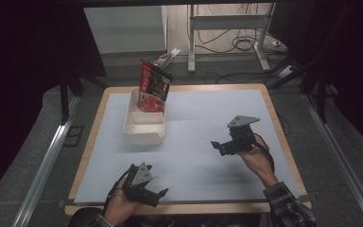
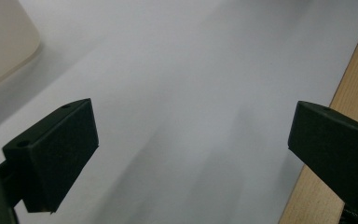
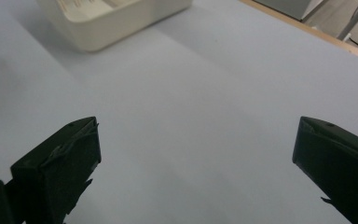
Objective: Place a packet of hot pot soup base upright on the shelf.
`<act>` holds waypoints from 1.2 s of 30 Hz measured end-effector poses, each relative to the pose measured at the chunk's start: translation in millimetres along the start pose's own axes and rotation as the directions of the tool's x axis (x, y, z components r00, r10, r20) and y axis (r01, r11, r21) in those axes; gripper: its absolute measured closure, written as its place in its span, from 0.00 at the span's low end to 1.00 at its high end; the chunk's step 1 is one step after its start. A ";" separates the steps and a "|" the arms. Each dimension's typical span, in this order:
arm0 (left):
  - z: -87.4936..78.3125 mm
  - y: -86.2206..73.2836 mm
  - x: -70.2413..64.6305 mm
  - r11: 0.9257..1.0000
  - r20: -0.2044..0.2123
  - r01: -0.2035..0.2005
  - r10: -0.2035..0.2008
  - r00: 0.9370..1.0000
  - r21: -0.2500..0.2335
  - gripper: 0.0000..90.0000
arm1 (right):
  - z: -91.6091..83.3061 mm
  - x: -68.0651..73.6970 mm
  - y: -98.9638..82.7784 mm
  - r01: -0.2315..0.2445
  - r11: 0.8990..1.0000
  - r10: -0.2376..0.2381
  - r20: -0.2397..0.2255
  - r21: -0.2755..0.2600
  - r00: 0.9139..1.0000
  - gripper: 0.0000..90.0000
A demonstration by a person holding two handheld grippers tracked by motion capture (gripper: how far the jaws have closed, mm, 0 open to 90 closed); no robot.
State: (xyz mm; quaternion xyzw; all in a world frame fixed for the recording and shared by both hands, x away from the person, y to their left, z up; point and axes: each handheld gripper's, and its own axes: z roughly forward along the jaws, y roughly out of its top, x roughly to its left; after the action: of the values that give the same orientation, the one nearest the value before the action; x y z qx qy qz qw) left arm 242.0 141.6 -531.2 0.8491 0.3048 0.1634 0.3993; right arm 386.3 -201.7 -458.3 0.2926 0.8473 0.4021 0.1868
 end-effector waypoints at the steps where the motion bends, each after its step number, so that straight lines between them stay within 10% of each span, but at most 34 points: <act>1: 0.0 0.0 0.2 1.000 -0.001 -0.001 0.001 1.000 0.001 0.02 | -1.2 -0.7 -3.2 -0.002 1.000 0.002 0.005 0.003 1.000 0.01; 36: 4.1 -1.2 0.9 0.999 -0.014 -0.023 0.023 1.000 0.039 0.02 | -42.5 0.3 -84.8 -0.089 0.991 0.079 0.110 0.095 0.991 0.01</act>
State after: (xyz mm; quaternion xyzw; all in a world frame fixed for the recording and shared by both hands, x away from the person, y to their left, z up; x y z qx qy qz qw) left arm 244.3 140.5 -534.6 0.8589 0.3012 0.1682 0.3785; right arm 333.3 -268.7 -499.6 0.3580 0.8421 0.3505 0.1995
